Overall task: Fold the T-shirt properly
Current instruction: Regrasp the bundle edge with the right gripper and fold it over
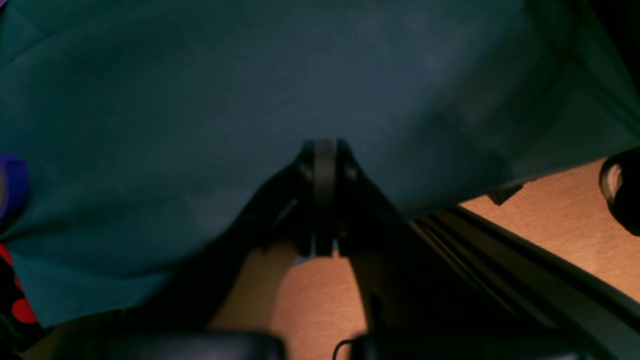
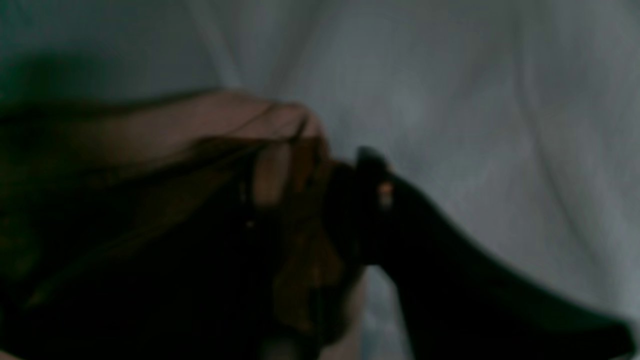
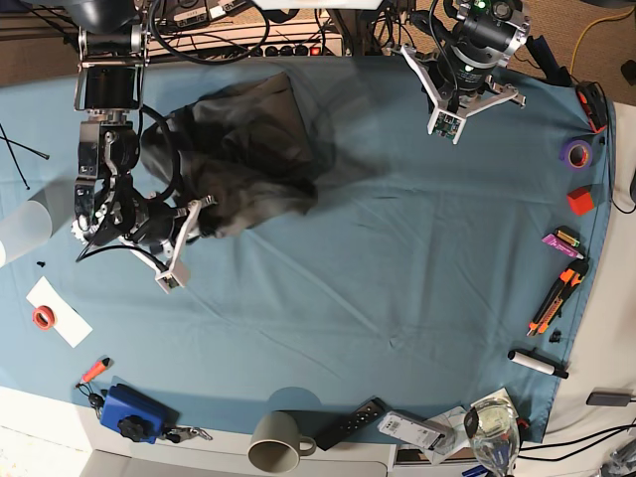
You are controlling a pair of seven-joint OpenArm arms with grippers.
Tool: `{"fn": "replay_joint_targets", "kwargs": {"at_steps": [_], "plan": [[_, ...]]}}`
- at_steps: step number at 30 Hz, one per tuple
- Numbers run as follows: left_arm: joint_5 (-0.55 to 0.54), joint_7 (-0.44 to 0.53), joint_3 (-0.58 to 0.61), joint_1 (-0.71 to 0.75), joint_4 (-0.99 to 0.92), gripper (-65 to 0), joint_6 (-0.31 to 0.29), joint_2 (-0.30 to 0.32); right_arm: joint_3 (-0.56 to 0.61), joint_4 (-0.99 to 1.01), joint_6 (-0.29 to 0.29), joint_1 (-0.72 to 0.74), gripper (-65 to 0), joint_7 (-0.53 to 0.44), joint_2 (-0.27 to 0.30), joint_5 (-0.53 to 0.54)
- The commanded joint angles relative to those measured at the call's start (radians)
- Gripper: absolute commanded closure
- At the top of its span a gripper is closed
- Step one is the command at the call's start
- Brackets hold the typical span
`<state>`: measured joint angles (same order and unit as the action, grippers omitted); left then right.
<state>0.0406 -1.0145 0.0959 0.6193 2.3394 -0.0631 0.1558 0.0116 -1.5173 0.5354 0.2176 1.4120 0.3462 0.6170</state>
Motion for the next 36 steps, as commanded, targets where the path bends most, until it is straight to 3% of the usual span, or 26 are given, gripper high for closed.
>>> {"fn": "replay_joint_targets", "kwargs": {"at_steps": [1,2,13,19,21,26,31,36], "plan": [[0.003,0.021,-0.001,0.003,0.017,0.0,0.003,0.002,-0.005,-0.014,-0.001,0.032,-3.2,-0.016,0.014,0.023],[0.003,0.027,-0.001,0.002,0.017,0.0,0.004,0.002,-0.005,-0.018,0.003,0.032,0.0,-0.016,0.016,0.031],[0.003,0.051,-0.001,-0.001,0.017,0.0,0.004,0.002,-0.005,-0.166,0.121,-0.04,0.0,-0.016,0.02,0.25],[0.003,0.056,-0.001,-0.002,0.017,0.0,0.004,0.002,-0.007,-0.248,0.125,-0.159,0.0,-0.016,0.035,0.323],[0.003,0.058,-0.001,-0.001,0.017,0.0,0.004,0.002,-0.007,-0.326,0.151,-0.203,0.0,-0.016,0.057,0.341],[0.003,0.058,-0.001,-0.001,0.017,0.0,0.004,0.002,-0.008,-0.486,0.163,-0.331,0.0,-0.016,0.101,0.34],[0.003,0.058,-0.001,-0.002,0.017,0.0,0.004,0.002,-0.056,-0.563,0.163,-0.449,0.0,-0.016,0.103,0.348],[0.003,0.058,-0.001,-0.002,0.017,0.0,0.004,0.002,-0.092,-0.64,0.163,-0.536,0.0,-0.016,0.103,0.464]]}}
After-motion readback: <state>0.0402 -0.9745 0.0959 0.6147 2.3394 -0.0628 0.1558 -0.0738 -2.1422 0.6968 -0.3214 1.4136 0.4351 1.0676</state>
